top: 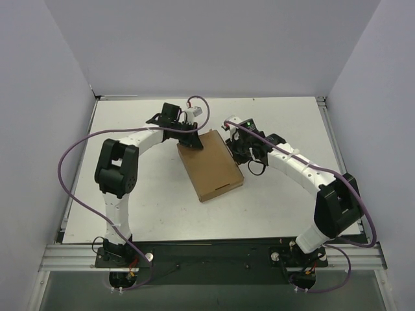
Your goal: Unpack the express box
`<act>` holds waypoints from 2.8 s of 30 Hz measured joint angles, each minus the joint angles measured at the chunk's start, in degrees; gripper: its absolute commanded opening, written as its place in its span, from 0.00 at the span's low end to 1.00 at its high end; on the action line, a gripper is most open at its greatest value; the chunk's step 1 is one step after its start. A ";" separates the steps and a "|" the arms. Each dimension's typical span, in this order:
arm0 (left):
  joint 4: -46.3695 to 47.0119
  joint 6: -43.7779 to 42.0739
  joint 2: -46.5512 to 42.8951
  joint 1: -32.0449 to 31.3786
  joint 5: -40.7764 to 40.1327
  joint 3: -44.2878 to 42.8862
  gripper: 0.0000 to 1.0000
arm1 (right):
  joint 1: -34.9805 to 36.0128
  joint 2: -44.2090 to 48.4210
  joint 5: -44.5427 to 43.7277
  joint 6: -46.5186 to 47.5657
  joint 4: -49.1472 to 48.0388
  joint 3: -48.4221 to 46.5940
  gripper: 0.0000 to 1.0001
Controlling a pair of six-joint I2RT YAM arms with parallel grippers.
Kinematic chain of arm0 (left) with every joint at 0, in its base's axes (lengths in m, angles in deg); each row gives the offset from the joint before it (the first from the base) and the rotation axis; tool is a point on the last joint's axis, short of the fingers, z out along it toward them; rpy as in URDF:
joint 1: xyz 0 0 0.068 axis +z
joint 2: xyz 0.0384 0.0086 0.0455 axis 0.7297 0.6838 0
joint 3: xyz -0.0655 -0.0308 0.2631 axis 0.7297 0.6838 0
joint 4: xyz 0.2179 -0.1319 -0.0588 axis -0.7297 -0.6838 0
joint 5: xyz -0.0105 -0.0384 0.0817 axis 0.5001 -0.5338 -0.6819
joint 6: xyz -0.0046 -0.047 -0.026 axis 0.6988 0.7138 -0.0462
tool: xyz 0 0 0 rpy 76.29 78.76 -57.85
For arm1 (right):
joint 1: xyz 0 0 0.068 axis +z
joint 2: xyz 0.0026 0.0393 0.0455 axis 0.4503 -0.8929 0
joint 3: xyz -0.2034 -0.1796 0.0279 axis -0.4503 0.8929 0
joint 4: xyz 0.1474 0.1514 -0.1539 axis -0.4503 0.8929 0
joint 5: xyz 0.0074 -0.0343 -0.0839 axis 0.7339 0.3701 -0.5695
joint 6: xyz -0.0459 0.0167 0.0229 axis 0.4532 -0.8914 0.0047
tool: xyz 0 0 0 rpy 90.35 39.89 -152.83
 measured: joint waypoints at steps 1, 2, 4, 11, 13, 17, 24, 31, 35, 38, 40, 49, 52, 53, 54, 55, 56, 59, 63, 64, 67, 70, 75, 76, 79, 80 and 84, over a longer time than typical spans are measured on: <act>0.13 0.09 -0.66 0.48 0.70 0.94 0.00 | 0.11 -0.15 0.28 0.44 0.55 -0.50 0.00; 0.09 0.09 -1.36 1.05 1.27 1.81 0.00 | 0.22 -0.61 0.55 1.14 1.05 -1.22 0.00; 0.02 0.04 -2.86 2.21 2.62 3.23 0.00 | 0.35 -2.03 0.87 2.25 2.10 -3.32 0.00; 3.41 0.55 -5.60 2.40 11.26 3.89 0.00 | 0.39 -8.37 1.42 5.66 2.01 -10.14 0.00; 4.85 1.03 -5.40 1.20 13.51 3.89 0.00 | 0.39 -8.92 1.42 6.23 2.05 -10.75 0.00; 9.38 4.02 -3.54 -1.49 17.09 3.87 0.00 | 0.37 -9.07 1.44 6.97 2.03 -10.95 0.00; 12.81 9.88 3.67 -1.77 14.86 3.87 0.00 | 0.00 -8.70 1.53 6.78 0.94 -9.46 0.00; 13.70 14.95 5.03 -1.49 13.57 2.56 0.00 | 0.44 -6.01 -0.24 4.09 -1.60 -5.46 0.00; 13.68 16.59 5.09 -1.64 11.98 2.36 0.00 | 1.62 -3.80 -2.80 2.03 -1.62 -3.52 0.00; 13.68 17.51 5.09 -1.64 11.34 2.34 0.00 | 2.25 -2.45 -4.13 0.09 -0.17 -3.13 0.00; 13.70 18.18 5.09 -1.64 10.99 2.34 0.00 | 2.34 -1.84 -4.70 -0.83 0.74 -3.08 0.00; 13.90 19.80 5.20 -1.73 9.99 2.23 0.00 | 2.43 -1.03 -5.29 -2.49 4.57 -2.97 0.00; 14.01 20.11 5.35 -1.73 9.97 2.08 0.00 | 2.43 -0.66 -5.16 -2.49 5.44 -2.97 0.00; 14.01 20.17 5.46 -1.73 9.99 1.90 0.00 | 2.43 -0.50 -5.14 -2.49 5.73 -2.95 0.00; 14.03 20.22 5.55 -1.73 9.97 1.79 0.00 | 2.43 -0.35 -5.14 -2.49 5.95 -2.89 0.00; 14.19 20.28 5.64 -1.75 9.94 1.68 0.00 | 2.43 -0.15 -5.11 -2.49 6.19 -2.80 0.00; 14.21 20.31 5.66 -1.75 9.86 1.60 0.00 | 2.43 0.17 -5.11 -2.49 6.40 -2.60 0.00; 14.45 20.35 5.68 -1.81 9.57 1.60 0.00 | 2.43 1.20 -4.92 -2.56 7.67 -2.16 0.00; 15.15 20.28 5.86 -1.81 8.87 1.18 0.00 | 2.69 3.13 -3.54 -3.21 10.54 -1.25 0.00; 15.15 20.17 5.92 -1.81 8.79 0.94 0.00 | 2.69 3.56 -3.50 -3.26 10.80 -1.18 0.00; 14.93 19.10 5.95 -1.92 8.96 0.26 0.00 | 2.25 5.18 -3.34 -3.32 10.62 -1.27 0.00; 14.60 17.51 5.92 -1.95 9.55 -0.52 0.00 | -0.35 5.99 -2.82 -3.76 10.40 -2.54 0.00; 13.38 15.26 4.63 -0.55 11.63 -0.96 0.12 | -9.86 5.73 -2.54 -6.40 7.87 -5.68 0.00; 12.63 14.34 3.78 0.09 11.87 -0.96 0.14 | -11.89 5.33 -2.38 -7.10 7.45 -6.47 0.00; 8.44 10.14 -0.44 2.36 11.82 -0.94 0.18 | -15.96 2.60 -2.01 -9.44 5.99 -9.88 0.00; 6.99 8.61 -1.90 2.97 11.43 -0.92 0.18 | -16.79 1.27 -1.84 -10.21 5.18 -11.26 0.00; 0.00 0.52 -9.22 6.38 9.11 -0.46 0.03 | -18.12 -4.92 -0.22 -13.20 3.67 -17.27 0.00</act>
